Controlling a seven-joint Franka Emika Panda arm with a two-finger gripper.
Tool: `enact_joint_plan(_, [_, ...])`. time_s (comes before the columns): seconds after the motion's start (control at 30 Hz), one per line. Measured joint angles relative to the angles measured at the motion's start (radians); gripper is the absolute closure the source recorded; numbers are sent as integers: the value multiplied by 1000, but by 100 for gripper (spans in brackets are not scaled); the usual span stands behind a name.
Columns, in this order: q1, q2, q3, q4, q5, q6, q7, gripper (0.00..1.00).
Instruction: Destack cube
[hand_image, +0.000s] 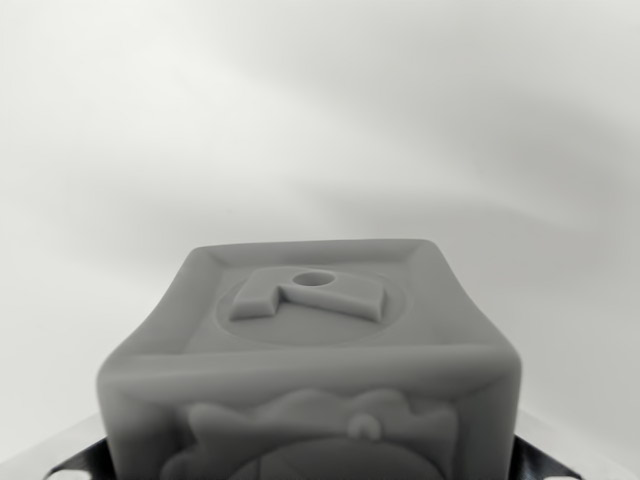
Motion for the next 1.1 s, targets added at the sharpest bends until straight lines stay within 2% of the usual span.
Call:
enact_joint_plan(0.53, [15, 90, -17, 15, 0, 76, 1, 100])
enact_joint_plan(1.1, [24, 158, -26, 33, 0, 125, 1, 100])
